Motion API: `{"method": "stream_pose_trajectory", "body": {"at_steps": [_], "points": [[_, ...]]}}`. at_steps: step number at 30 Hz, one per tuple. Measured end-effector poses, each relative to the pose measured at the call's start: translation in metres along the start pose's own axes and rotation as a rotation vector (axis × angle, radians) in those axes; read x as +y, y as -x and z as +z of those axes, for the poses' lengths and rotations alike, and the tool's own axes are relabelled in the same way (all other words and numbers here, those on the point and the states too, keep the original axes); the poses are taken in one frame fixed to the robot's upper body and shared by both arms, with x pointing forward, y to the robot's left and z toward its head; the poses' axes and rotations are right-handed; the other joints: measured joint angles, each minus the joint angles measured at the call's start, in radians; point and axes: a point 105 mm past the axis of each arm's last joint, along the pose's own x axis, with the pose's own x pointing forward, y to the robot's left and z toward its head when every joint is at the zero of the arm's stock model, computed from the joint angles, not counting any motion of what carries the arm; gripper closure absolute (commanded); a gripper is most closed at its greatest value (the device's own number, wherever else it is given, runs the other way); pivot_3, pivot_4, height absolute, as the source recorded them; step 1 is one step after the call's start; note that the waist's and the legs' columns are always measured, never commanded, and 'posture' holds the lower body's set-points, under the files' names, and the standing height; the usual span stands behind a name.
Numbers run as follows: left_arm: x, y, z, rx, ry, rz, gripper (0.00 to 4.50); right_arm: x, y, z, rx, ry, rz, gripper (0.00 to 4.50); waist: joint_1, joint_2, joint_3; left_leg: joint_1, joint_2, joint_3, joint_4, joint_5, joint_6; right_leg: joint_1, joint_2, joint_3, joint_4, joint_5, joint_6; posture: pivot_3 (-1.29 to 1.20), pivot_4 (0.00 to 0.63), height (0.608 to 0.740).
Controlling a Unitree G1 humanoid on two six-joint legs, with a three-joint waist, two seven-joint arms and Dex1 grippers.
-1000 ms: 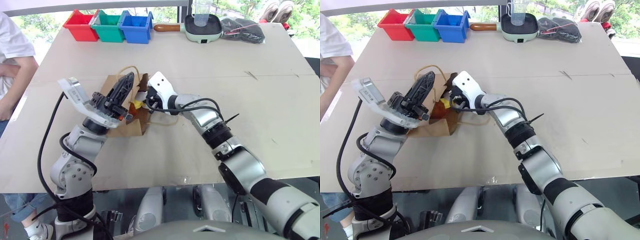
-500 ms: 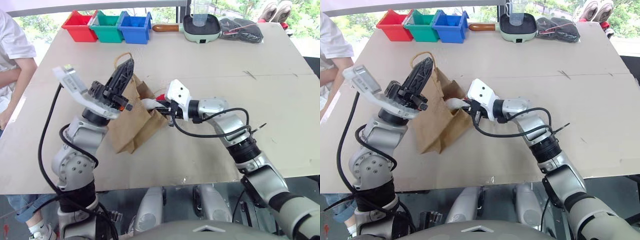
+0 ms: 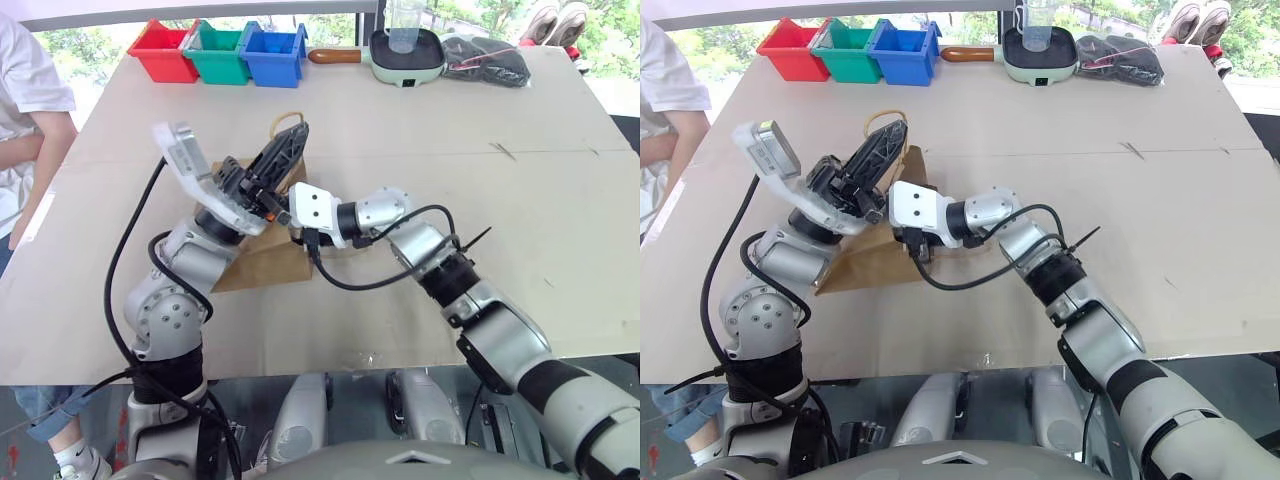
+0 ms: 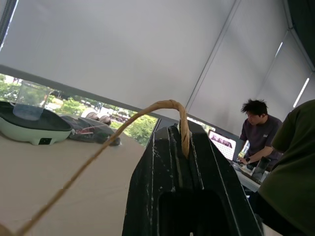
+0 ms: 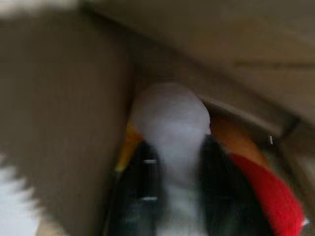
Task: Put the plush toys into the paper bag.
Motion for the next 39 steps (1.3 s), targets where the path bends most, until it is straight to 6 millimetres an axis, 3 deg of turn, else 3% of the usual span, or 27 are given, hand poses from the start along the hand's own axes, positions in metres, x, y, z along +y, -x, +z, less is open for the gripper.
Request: {"method": "stream_pose_trajectory", "body": {"at_steps": [4,5,12,18,22,25,28,33,39], "points": [[0.002,0.014,-0.007,0.036,0.019,0.031,4.50,-0.005,0.005,-0.013,0.029,0.015,-0.034,0.26,0.000,0.000,0.000,0.000,0.000,-0.001,0.000,0.000,0.000,0.000,0.000,0.000,0.000,0.000,0.000,0.00,0.150,0.740],[0.003,0.018,-0.004,0.037,0.012,0.043,4.50,-0.004,0.011,-0.015,0.022,0.013,-0.052,0.03,-0.001,0.000,0.000,0.000,0.000,-0.001,-0.001,0.000,0.000,0.000,0.000,0.000,0.000,0.000,0.000,0.00,0.150,0.740],[0.014,0.038,0.015,0.036,-0.053,0.091,4.50,-0.002,0.055,-0.022,0.051,-0.068,-0.160,0.03,0.004,0.000,0.000,0.000,0.000,-0.002,0.000,0.000,0.000,0.000,-0.001,0.000,0.000,0.000,0.000,0.00,0.150,0.740],[0.018,0.037,0.021,0.016,-0.035,0.082,4.50,0.003,0.080,-0.007,0.060,-0.180,-0.237,0.03,0.001,0.000,0.000,0.000,0.000,-0.002,-0.001,0.000,0.000,0.000,0.000,0.000,0.000,0.000,0.000,0.00,0.150,0.740],[0.019,0.040,0.034,-0.037,-0.026,0.087,4.50,0.009,0.096,-0.016,0.098,-0.361,-0.336,0.03,0.002,0.000,0.000,0.000,0.000,-0.002,0.000,0.000,0.000,0.000,-0.001,0.000,0.000,0.000,0.000,0.00,0.150,0.740],[0.023,0.046,0.045,-0.072,-0.006,0.103,4.50,0.014,0.113,-0.033,0.141,-0.622,-0.480,0.03,0.003,0.000,0.000,0.000,0.000,-0.003,0.000,0.000,0.000,0.000,-0.001,0.000,0.000,0.000,0.000,0.00,0.150,0.740],[0.022,0.048,0.051,-0.082,0.001,0.099,4.50,0.025,0.119,-0.043,0.159,-0.796,-0.541,0.03,0.003,0.000,0.000,0.000,0.000,-0.002,0.000,0.000,0.000,0.000,-0.001,0.000,0.000,0.000,0.000,0.00,0.150,0.740],[0.021,0.050,0.055,-0.086,0.010,0.094,4.50,0.031,0.122,-0.041,0.116,-0.970,-0.598,0.03,0.001,0.000,0.000,0.000,0.000,0.000,-0.001,0.000,0.000,0.000,0.000,0.000,0.000,0.000,0.000,0.00,0.150,0.740],[0.021,0.052,0.056,-0.088,0.007,0.100,4.50,0.029,0.102,-0.047,0.006,-1.200,-0.577,0.03,-0.002,0.000,0.000,0.000,0.000,0.001,-0.001,0.000,0.000,0.000,0.001,0.000,0.000,0.000,0.000,0.00,0.150,0.740]]}}
